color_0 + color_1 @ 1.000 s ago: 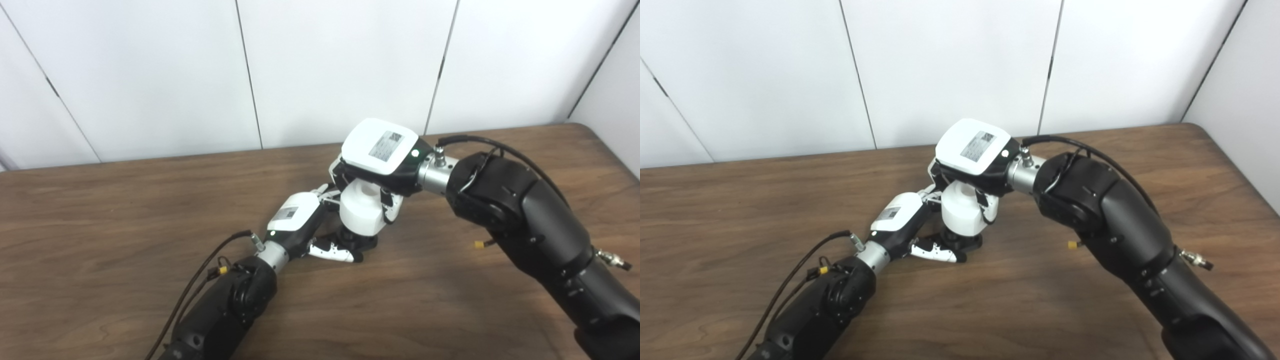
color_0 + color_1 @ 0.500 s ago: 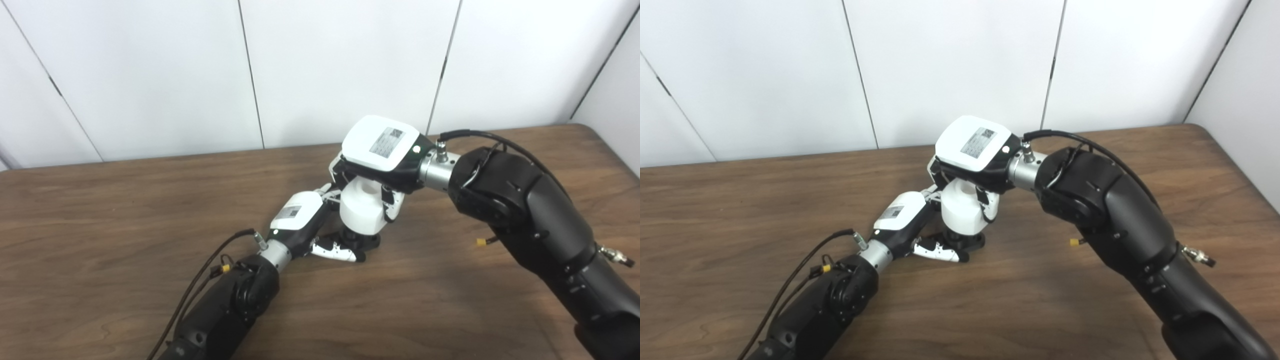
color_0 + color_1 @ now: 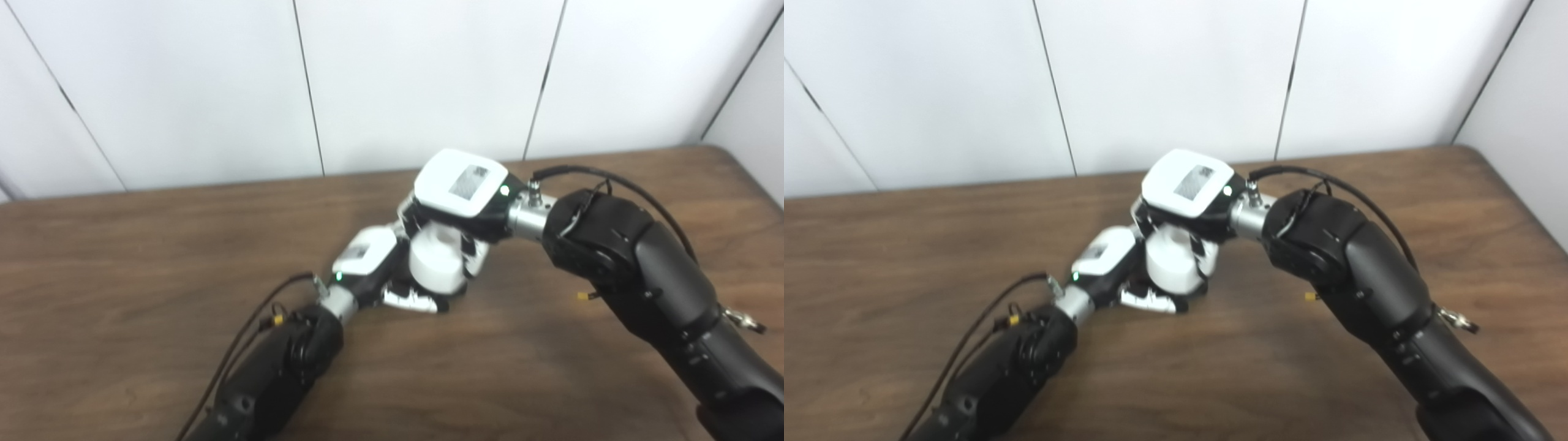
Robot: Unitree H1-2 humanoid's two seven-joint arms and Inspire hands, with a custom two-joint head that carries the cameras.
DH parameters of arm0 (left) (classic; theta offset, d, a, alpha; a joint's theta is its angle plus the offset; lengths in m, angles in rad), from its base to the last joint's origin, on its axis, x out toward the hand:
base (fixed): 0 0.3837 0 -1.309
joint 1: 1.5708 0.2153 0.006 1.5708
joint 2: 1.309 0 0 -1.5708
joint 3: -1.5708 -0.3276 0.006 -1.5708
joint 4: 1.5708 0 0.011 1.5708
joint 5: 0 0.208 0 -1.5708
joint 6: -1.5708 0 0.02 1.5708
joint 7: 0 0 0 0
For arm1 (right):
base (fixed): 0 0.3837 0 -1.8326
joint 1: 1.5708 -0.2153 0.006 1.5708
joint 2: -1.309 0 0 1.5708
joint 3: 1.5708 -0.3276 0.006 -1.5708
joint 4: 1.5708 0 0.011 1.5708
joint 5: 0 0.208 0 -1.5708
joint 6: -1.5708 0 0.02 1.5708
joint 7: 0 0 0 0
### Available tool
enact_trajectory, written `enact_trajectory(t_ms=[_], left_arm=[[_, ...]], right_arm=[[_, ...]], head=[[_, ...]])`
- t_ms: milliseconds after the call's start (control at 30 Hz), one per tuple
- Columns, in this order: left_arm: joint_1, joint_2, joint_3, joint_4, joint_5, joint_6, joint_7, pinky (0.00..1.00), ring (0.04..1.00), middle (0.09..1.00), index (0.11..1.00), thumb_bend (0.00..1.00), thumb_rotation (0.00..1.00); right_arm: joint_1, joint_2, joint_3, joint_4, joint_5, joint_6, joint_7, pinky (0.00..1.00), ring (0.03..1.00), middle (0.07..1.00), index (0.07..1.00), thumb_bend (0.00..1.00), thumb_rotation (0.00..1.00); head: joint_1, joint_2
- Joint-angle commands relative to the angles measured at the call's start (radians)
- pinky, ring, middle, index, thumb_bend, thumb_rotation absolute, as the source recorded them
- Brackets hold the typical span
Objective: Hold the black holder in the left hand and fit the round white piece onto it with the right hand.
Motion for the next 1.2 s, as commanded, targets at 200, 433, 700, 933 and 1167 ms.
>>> enact_trajectory(t_ms=[200, 433, 700, 933, 1167], left_arm=[[0.045, -0.018, -0.051, 0.012, 0.051, 0.058, -0.094, 0.94, 0.980, 0.901, 0.481, 0.52, 0.06], [0.047, -0.021, -0.050, -0.002, 0.046, 0.073, -0.104, 0.95, 0.982, 0.903, 0.481, 0.52, 0.06], [0.046, -0.018, -0.050, -0.001, 0.045, 0.071, -0.103, 0.95, 0.983, 0.905, 0.481, 0.52, 0.06], [0.045, -0.020, -0.040, 0.012, 0.031, 0.070, -0.104, 0.97, 0.982, 0.913, 0.481, 0.52, 0.06], [0.044, -0.020, -0.041, 0.019, 0.037, 0.062, -0.101, 0.97, 0.983, 0.909, 0.481, 0.52, 0.06]], right_arm=[[0.000, 0.007, 0.024, 0.043, -0.022, -0.005, -0.039, 0.32, 0.444, 0.542, 0.478, 0.50, 0.00], [-0.001, 0.016, 0.033, 0.053, -0.027, 0.002, -0.030, 0.32, 0.443, 0.541, 0.486, 0.50, 0.00], [0.008, 0.015, 0.046, 0.048, -0.002, 0.004, 0.001, 0.35, 0.437, 0.513, 0.489, 0.50, 0.00], [0.005, -0.019, 0.065, -0.006, -0.048, 0.046, 0.125, 0.45, 0.674, 0.815, 0.806, 0.91, 0.11], [0.004, -0.020, 0.032, -0.042, -0.012, 0.087, 0.157, 0.71, 0.996, 1.000, 0.999, 1.00, 0.15]], head=[[0.005, 0.011], [0.010, 0.014], [0.006, 0.017], [-0.001, 0.007], [-0.005, 0.005]])
